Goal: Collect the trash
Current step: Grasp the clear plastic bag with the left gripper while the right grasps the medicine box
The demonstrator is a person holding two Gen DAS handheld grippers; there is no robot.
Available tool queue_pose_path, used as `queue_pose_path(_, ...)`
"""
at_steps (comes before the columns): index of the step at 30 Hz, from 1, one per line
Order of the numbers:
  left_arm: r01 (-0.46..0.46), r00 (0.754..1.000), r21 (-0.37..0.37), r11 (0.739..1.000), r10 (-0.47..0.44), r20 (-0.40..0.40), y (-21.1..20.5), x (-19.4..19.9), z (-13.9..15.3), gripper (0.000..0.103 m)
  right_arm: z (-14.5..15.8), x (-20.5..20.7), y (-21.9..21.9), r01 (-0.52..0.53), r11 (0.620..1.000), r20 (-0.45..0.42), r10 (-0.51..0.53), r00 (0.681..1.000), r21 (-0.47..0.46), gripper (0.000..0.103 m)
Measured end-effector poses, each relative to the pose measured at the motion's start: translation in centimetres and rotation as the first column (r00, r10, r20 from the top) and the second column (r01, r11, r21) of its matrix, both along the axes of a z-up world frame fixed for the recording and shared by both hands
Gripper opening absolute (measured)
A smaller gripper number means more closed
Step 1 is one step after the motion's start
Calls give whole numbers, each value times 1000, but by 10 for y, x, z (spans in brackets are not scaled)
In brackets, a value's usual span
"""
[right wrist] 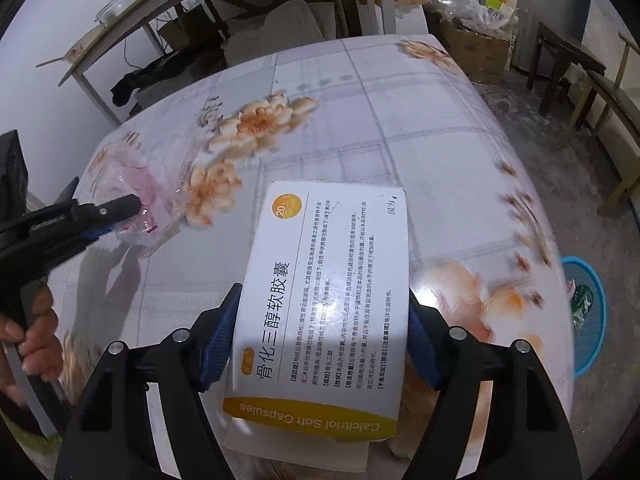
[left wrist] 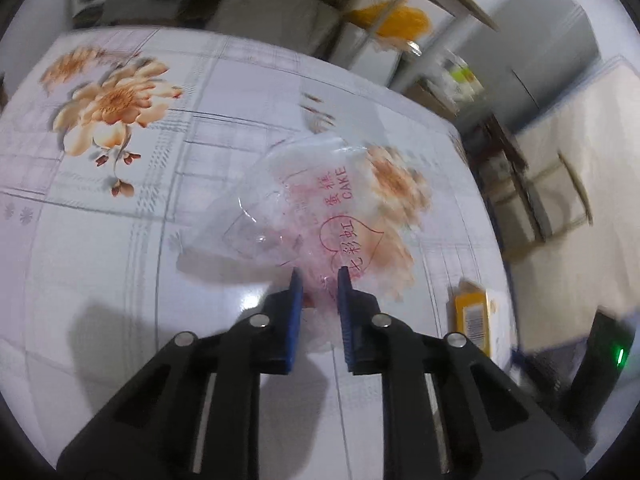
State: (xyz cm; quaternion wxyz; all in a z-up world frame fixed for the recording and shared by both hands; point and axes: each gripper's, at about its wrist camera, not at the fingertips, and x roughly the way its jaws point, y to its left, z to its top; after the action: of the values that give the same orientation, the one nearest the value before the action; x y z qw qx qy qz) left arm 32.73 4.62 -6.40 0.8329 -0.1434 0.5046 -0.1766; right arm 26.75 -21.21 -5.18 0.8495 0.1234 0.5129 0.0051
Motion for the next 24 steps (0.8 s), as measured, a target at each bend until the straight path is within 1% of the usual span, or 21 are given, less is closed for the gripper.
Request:
queue_pose_path(1, 36, 999, 14, 999, -36, 9, -2, -13, 3, 12, 1, -9, -5, 1, 1000, 1, -1, 1000, -1, 72)
queue_pose_path(3, 115, 993, 16, 993, -115, 12, -4, -46, 7, 12, 2, -29, -13, 2, 1000, 4, -2, 1000, 1, 72)
queue_pose_path(4, 140, 990, 18, 990, -140, 11, -3, -57, 8, 12, 2, -40, -17, 6, 1000, 6, -6, 1000, 11, 72)
queue_pose_path(7, 243, 970, 4, 970, -243, -3, -1, -103, 10, 12, 2, -70, -22, 0, 1000, 17, -1, 1000, 26, 72)
queue_pose_path(9, 290, 957, 2, 957, -290, -20, 1, -127, 10, 13, 2, -87, -21, -11, 1000, 26, 11, 1000, 25, 72)
queue_pose_path(10, 298, 954, 6, 955, -297, -24, 0, -135, 9, 13, 2, -95, -20, -18, 1000, 32, 18, 999, 24, 72)
queue_pose_path(11, 300, 954, 15, 954, -300, -25, 0, -142, 9, 13, 2, -101, -19, -23, 999, 38, 22, 999, 23, 72)
queue_pose_path(12, 296, 955, 27, 955, -296, -21, -3, -148, 10, 22, 1, -106, -17, -30, 999, 47, 29, 998, 19, 72)
queue_pose_path(13, 286, 958, 40, 957, -286, -10, -4, -153, 12, 36, 1, -109, -15, -34, 999, 55, 33, 998, 12, 72)
queue_pose_path(15, 244, 969, 46, 969, -245, 20, -4, -159, 15, 54, 1, -112, -12, -31, 1000, 64, 31, 997, 4, 72)
queue_pose_path(16, 222, 974, 41, 974, -224, 26, -5, -161, 13, 58, 1, -112, -12, -26, 1000, 64, 26, 998, 8, 72)
queue_pose_path(19, 169, 985, 14, 986, -169, 15, -6, -162, 9, 58, 2, -112, -16, -3, 999, 62, 1, 998, 38, 73)
queue_pose_path(20, 157, 987, 23, 987, -158, 19, -10, -161, 9, 58, 2, -112, -16, 0, 999, 61, -3, 998, 41, 73)
queue_pose_path(22, 139, 989, 68, 988, -142, 37, -20, -161, 8, 58, 2, -113, -16, 7, 999, 60, -9, 998, 40, 74)
queue_pose_path(24, 131, 990, 109, 985, -136, 44, -26, -163, 6, 57, 2, -115, -17, 15, 999, 59, -17, 998, 41, 77)
